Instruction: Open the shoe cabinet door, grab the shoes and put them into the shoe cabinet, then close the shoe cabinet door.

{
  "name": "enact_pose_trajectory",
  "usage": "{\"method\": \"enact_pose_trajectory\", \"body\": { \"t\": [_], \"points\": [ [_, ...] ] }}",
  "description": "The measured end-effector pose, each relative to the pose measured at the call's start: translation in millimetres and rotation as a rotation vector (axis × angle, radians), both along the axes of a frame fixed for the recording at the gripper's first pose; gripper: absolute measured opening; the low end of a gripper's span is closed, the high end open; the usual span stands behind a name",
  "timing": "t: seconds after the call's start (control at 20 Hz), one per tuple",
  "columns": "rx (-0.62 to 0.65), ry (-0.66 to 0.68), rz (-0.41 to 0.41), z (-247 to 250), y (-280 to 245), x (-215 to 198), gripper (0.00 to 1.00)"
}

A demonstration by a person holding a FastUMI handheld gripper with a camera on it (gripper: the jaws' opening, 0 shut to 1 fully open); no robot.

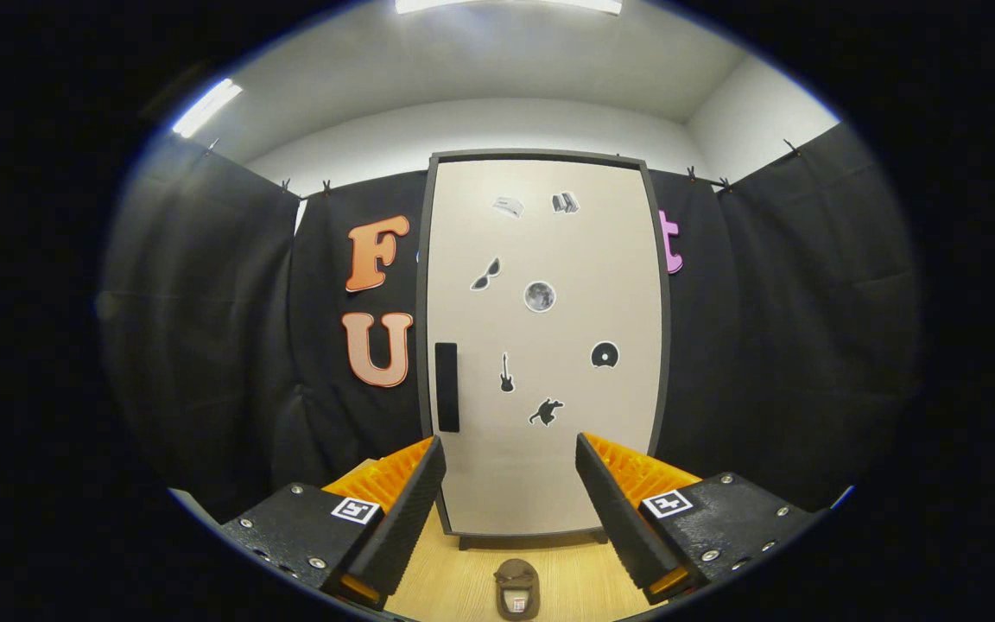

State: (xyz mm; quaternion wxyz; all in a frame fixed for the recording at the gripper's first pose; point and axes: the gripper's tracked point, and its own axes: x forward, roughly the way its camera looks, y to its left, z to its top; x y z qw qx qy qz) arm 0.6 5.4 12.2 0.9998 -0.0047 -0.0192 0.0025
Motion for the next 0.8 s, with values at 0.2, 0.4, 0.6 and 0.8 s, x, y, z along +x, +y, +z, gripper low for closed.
{"method": "enact_pose_trajectory", "body": {
  "t": [0.2,0.4,0.6,0.8],
  "points": [
    [0.004,0.017,0.002,-2.2,4.0,2.9,0.95],
    [0.001,0.027,0.001,-3.0,7.7,7.8,0.95],
    [0.005,0.030,0.005,-4.1,11.6,15.9,0.95],
    [0.010,0.047,0.021,-8.8,24.2,35.4,0.95]
  ]
}}
